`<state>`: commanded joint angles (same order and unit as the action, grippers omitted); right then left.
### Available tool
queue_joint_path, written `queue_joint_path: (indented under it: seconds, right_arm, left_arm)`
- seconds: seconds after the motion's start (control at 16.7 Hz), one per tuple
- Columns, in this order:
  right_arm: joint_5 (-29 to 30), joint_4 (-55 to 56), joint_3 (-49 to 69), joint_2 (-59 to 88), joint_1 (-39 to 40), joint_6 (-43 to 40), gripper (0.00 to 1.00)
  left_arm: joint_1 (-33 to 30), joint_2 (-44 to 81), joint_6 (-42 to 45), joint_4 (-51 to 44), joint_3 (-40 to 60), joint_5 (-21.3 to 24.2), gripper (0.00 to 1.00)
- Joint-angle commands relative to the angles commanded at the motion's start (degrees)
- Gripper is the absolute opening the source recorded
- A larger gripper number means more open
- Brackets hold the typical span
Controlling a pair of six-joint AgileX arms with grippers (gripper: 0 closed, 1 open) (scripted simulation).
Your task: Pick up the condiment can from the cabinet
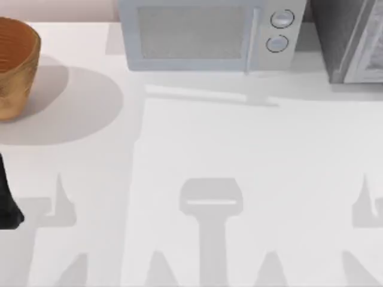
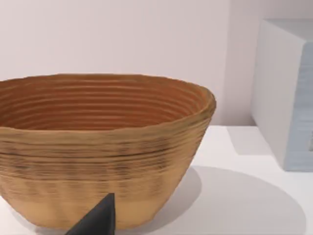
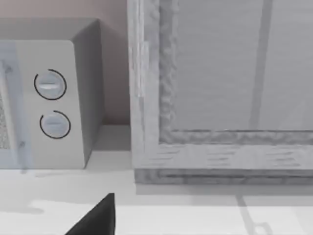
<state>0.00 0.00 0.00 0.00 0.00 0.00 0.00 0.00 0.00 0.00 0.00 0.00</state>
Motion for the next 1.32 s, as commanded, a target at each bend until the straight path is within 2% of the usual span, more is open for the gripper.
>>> queue_joint_path:
  seconds: [0.24,0.48,1.32]
  right_arm:
    - [0.3,-0.3,1.8,1.6,0.3,0.0,1.00]
    - [1.6,-2.7,12.8,10.4,1.6,0.2,1.00]
    - [9.5,-20.5,83.8,64.1,8.8,0.7,1.00]
  left_arm:
    - [0.0,0.0,0.0,0.0,0.0,0.0,1.00]
    - [0.0,0.0,0.0,0.0,0.0,0.0,1.00]
    - [0.0,0.0,0.0,0.0,0.0,0.0,1.00]
